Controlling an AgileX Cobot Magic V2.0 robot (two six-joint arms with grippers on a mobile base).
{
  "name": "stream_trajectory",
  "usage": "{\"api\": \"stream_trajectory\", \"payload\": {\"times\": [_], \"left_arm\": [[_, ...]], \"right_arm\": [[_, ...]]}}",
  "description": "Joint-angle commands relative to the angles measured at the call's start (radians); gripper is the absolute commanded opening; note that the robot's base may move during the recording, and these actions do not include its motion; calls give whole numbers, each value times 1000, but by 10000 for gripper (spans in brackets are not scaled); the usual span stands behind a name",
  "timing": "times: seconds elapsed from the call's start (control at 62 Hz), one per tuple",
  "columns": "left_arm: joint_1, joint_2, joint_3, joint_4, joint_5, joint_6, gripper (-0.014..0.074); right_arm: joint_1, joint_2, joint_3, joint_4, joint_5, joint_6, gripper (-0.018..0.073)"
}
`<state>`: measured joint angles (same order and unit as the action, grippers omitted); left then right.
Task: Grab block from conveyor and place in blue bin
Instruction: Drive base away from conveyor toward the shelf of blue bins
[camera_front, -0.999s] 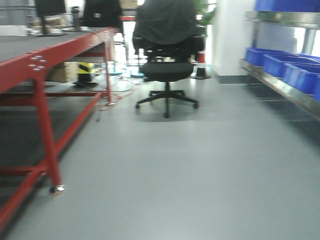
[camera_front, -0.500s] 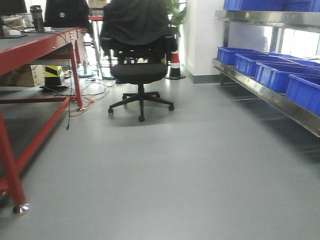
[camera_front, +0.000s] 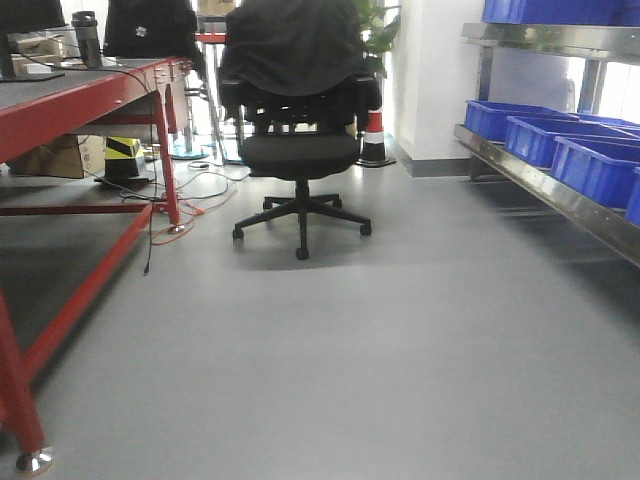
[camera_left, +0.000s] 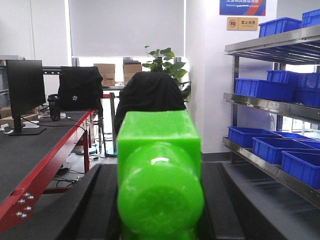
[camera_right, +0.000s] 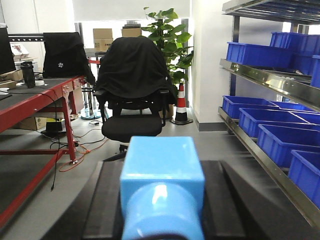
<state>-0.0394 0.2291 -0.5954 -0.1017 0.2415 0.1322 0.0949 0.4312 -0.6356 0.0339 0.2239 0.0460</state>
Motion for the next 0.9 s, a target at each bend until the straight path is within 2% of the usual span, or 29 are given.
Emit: {"api": "stream_trajectory", "payload": {"times": [0.0, 0.887], "left_arm": [[-2, -3, -1, -9, -22, -5, -111], [-2, -3, -1, -9, -22, -5, -111]], "right_arm": [[-4, -4, -2, -6, -15, -1, -162], [-4, -4, -2, -6, -15, -1, -162]]}}
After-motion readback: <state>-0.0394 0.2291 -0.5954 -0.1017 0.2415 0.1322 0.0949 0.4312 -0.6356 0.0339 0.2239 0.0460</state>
